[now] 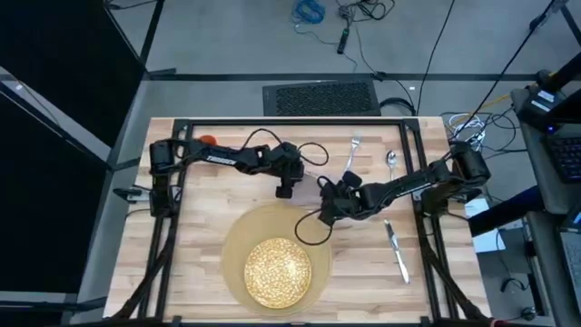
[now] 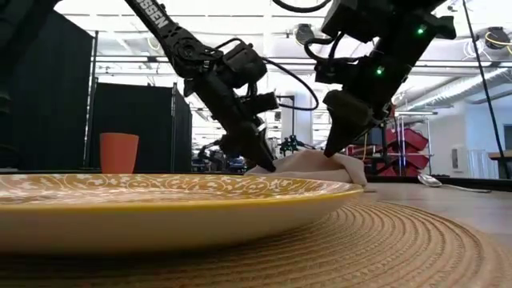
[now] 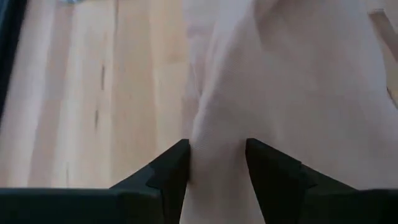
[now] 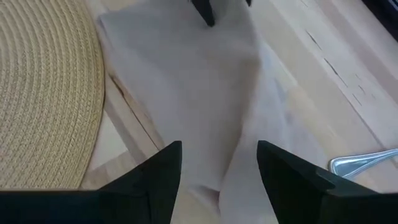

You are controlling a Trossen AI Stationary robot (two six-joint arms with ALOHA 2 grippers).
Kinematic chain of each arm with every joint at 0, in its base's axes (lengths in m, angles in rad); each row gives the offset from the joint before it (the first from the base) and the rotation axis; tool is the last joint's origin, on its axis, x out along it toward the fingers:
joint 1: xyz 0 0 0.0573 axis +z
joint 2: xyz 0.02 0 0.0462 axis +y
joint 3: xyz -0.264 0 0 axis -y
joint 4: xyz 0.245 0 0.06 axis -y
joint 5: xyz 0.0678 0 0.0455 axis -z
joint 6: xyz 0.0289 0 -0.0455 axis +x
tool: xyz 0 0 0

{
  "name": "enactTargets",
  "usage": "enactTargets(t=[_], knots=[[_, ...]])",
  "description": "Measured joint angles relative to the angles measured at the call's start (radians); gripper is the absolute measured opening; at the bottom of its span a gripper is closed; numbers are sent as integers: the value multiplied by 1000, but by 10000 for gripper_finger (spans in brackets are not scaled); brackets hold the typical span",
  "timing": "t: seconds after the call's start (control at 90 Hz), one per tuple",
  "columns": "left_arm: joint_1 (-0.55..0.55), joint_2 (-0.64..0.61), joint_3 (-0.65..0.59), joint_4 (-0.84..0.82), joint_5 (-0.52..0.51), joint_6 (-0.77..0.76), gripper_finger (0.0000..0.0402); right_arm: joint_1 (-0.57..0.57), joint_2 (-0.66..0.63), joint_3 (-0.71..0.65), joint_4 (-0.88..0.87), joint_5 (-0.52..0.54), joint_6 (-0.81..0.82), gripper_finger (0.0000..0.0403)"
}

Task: Set table place
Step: Fold the light orange napkin on the table

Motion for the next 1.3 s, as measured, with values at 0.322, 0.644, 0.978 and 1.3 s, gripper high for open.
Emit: enactTargets(t=[0.322,0.644,0.978,1.3], knots=[[-29,0,5,10,-35,38,75,0,0,0,0,0,0,194],[-63,0,9,31,-215,82,1,0,0,0,1,0,0,194],[-89,-54,99,-44,-349,98,0,-1,0,0,3,10,11,194],[-118,-72,132,-109,-346,97,0,-12,0,-1,-13,78,0,194]])
